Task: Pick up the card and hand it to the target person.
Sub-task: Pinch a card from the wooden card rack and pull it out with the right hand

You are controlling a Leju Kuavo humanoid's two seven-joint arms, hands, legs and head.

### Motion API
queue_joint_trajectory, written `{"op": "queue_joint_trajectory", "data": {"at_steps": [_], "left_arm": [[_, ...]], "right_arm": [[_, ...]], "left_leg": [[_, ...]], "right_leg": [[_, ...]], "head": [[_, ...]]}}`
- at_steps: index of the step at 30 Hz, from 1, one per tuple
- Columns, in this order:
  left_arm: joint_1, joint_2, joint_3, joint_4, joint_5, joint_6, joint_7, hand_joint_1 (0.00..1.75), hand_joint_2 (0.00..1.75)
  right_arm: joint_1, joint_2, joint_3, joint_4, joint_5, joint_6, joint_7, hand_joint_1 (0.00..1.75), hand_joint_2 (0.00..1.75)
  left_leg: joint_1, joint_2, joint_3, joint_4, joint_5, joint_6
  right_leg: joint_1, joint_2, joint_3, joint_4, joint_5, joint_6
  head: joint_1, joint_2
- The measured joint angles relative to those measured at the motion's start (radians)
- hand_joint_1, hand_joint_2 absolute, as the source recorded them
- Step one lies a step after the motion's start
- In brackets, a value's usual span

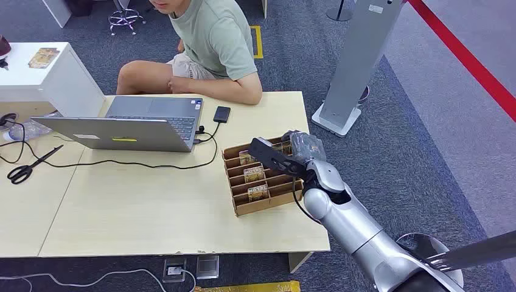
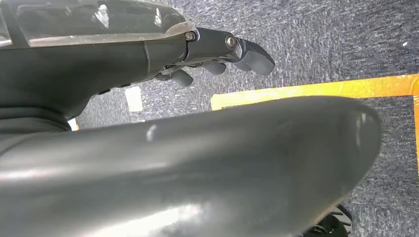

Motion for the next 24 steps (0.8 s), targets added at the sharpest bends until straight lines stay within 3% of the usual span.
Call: {"op": "queue_joint_trajectory", "data": {"at_steps": [9, 24], "left_arm": [[0.000, 0.000, 0.000, 0.000, 0.000, 0.000, 0.000, 0.00, 0.00], [0.000, 0.000, -0.005, 0.000, 0.000, 0.000, 0.000, 0.00, 0.00]], "right_arm": [[0.004, 0.000, 0.000, 0.002, -0.001, 0.000, 0.000, 0.77, 1.75], [0.010, 0.000, -0.004, 0.003, -0.004, 0.004, -0.001, 1.62, 1.75]], "left_leg": [[0.000, 0.000, 0.000, 0.000, 0.000, 0.000], [0.000, 0.000, 0.000, 0.000, 0.000, 0.000]], "right_leg": [[0.000, 0.000, 0.000, 0.000, 0.000, 0.000], [0.000, 0.000, 0.000, 0.000, 0.000, 0.000]], "head": [[0.000, 0.000], [0.000, 0.000]]}}
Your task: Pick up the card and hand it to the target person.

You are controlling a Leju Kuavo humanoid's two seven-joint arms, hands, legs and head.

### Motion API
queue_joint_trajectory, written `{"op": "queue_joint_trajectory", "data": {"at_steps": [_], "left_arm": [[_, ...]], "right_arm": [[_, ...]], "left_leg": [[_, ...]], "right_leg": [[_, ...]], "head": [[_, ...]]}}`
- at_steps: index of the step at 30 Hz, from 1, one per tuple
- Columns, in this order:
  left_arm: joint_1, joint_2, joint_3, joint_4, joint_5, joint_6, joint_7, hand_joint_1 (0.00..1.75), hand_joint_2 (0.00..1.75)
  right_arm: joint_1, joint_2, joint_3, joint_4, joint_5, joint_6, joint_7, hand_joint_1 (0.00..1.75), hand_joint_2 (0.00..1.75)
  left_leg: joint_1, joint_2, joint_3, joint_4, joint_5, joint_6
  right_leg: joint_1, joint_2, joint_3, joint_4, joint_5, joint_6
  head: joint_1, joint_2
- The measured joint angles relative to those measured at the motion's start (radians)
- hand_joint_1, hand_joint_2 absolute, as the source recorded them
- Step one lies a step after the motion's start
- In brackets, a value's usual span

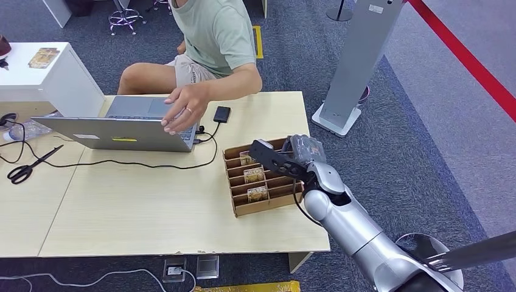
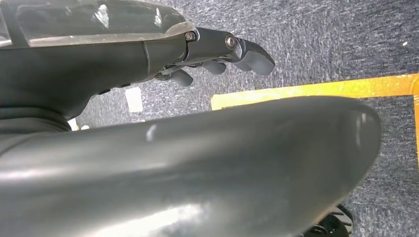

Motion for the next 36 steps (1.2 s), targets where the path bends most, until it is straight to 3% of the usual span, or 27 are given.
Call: {"op": "queue_joint_trajectory", "data": {"at_steps": [2, 18, 29, 36], "left_arm": [[0.000, 0.000, -0.002, 0.000, -0.001, -0.001, 0.000, 0.00, 0.00], [0.000, 0.000, -0.011, 0.000, -0.002, 0.000, -0.004, 0.00, 0.00], [0.001, 0.000, -0.012, 0.000, 0.019, 0.011, -0.002, 0.00, 0.00], [0.000, 0.000, -0.014, 0.000, 0.022, 0.012, -0.007, 0.00, 0.00]], "right_arm": [[0.000, 0.000, -0.001, 0.000, 0.000, 0.000, 0.000, 1.69, 1.75], [0.017, -0.008, -0.011, -0.029, 0.012, -0.025, -0.001, 1.69, 1.75], [0.079, -0.065, -0.070, -0.313, 0.070, -0.057, 0.022, 1.69, 1.75], [0.077, -0.083, -0.093, -0.432, 0.042, -0.055, -0.011, 1.69, 1.75]], "left_leg": [[0.000, 0.000, 0.000, 0.000, 0.000, 0.000], [0.000, 0.000, 0.000, 0.000, 0.000, 0.000], [0.000, 0.000, 0.000, 0.000, 0.000, 0.000], [0.000, 0.000, 0.000, 0.000, 0.000, 0.000]], "right_leg": [[0.000, 0.000, 0.000, 0.000, 0.000, 0.000], [0.000, 0.000, 0.000, 0.000, 0.000, 0.000], [0.000, 0.000, 0.000, 0.000, 0.000, 0.000], [0.000, 0.000, 0.000, 0.000, 0.000, 0.000]], "head": [[0.000, 0.000], [0.000, 0.000], [0.000, 0.000], [-0.001, 0.000]]}}
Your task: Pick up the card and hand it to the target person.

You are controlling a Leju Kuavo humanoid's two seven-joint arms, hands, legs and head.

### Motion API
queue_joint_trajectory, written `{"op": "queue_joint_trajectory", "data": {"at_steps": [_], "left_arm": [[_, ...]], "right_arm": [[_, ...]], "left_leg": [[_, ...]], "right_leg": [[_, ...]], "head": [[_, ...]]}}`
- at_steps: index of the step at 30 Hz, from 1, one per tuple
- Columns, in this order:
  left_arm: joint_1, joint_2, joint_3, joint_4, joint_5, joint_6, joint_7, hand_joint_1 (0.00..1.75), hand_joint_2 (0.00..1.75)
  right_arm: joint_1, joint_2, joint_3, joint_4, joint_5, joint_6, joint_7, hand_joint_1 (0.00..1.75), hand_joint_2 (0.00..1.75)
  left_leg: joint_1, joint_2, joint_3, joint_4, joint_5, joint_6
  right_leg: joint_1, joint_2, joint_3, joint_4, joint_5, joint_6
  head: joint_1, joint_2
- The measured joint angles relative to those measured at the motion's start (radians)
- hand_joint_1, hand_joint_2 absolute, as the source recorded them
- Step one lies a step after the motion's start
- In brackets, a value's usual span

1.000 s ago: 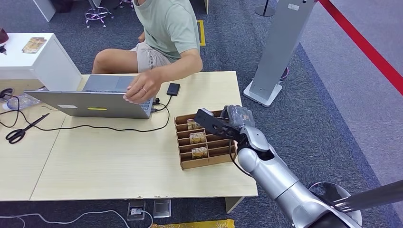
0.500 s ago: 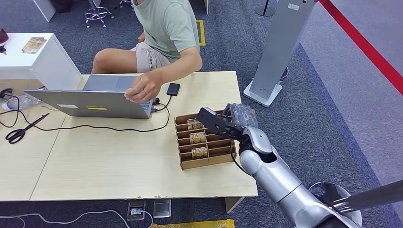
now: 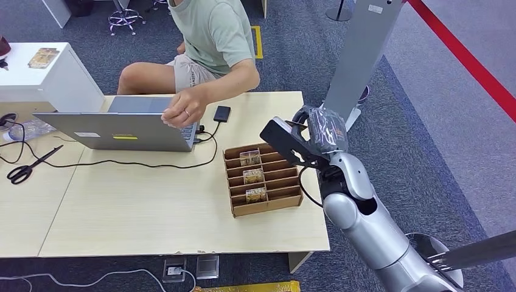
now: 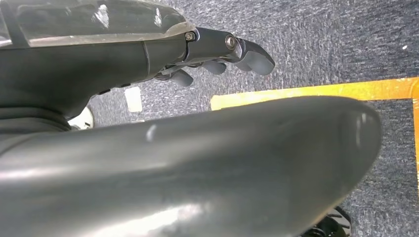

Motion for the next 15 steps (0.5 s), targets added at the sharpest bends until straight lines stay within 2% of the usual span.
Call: {"op": "queue_joint_trajectory", "data": {"at_steps": [4, 9, 15], "left_arm": [[-0.002, 0.000, -0.007, 0.000, -0.007, -0.003, -0.003, 0.00, 0.00], [-0.007, 0.000, -0.016, 0.000, -0.016, -0.005, -0.012, 0.00, 0.00], [-0.008, 0.000, -0.030, 0.000, -0.017, -0.004, -0.014, 0.00, 0.00]], "right_arm": [[-0.062, 0.009, -0.002, 0.056, -0.076, 0.000, -0.060, 1.69, 1.75], [-0.203, 0.061, 0.006, 0.280, -0.157, -0.016, -0.153, 1.69, 1.75], [-0.344, 0.132, 0.036, 0.527, -0.134, -0.014, -0.163, 1.69, 1.75]], "left_leg": [[0.000, 0.000, 0.000, 0.000, 0.000, 0.000], [0.000, -0.001, -0.001, 0.000, 0.001, 0.000], [0.000, -0.001, -0.002, 0.000, 0.001, 0.000]], "right_leg": [[0.000, 0.000, 0.000, 0.000, 0.000, 0.000], [0.000, -0.001, 0.000, 0.001, 0.000, 0.000], [0.000, -0.001, -0.001, 0.001, 0.000, 0.000]], "head": [[0.001, 0.000], [0.001, 0.000], [0.000, 0.000]]}}
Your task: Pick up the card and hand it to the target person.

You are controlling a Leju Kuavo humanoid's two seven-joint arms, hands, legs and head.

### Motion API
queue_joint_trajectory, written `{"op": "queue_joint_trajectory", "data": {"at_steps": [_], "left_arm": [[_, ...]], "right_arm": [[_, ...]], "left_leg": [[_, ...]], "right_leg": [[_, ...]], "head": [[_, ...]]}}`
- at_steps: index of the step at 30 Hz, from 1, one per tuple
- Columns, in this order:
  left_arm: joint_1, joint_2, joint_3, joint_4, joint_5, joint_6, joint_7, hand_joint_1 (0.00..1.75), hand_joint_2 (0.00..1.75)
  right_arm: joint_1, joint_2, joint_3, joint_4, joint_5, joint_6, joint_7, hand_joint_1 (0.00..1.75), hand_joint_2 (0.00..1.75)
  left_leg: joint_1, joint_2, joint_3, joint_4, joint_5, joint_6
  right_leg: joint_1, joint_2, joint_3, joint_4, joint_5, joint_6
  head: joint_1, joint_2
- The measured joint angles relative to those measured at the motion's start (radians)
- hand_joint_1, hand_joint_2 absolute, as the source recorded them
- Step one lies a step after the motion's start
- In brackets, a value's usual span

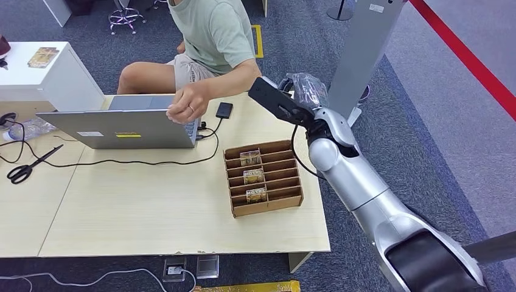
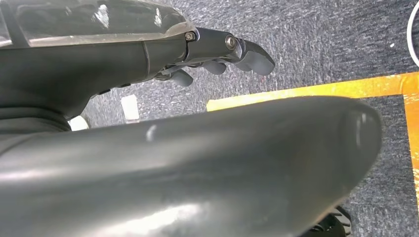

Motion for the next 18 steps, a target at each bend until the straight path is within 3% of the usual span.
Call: {"op": "queue_joint_trajectory", "data": {"at_steps": [8, 18], "left_arm": [[-0.001, 0.001, -0.007, 0.000, 0.018, 0.007, -0.008, 0.00, 0.00], [0.000, 0.001, -0.008, 0.001, 0.038, 0.007, -0.010, 0.00, 0.00]], "right_arm": [[-0.115, 0.082, 0.062, 0.218, 0.057, 0.044, 0.016, 1.69, 1.75], [-0.161, 0.140, 0.112, 0.324, 0.068, 0.051, 0.006, 1.69, 1.75]], "left_leg": [[0.000, 0.000, 0.000, 0.000, 0.000, 0.000], [0.000, 0.000, 0.000, 0.000, 0.000, 0.000]], "right_leg": [[0.000, 0.000, -0.001, 0.000, 0.000, 0.000], [0.000, 0.000, -0.001, 0.000, 0.000, 0.000]], "head": [[0.001, 0.000], [0.000, 0.000]]}}
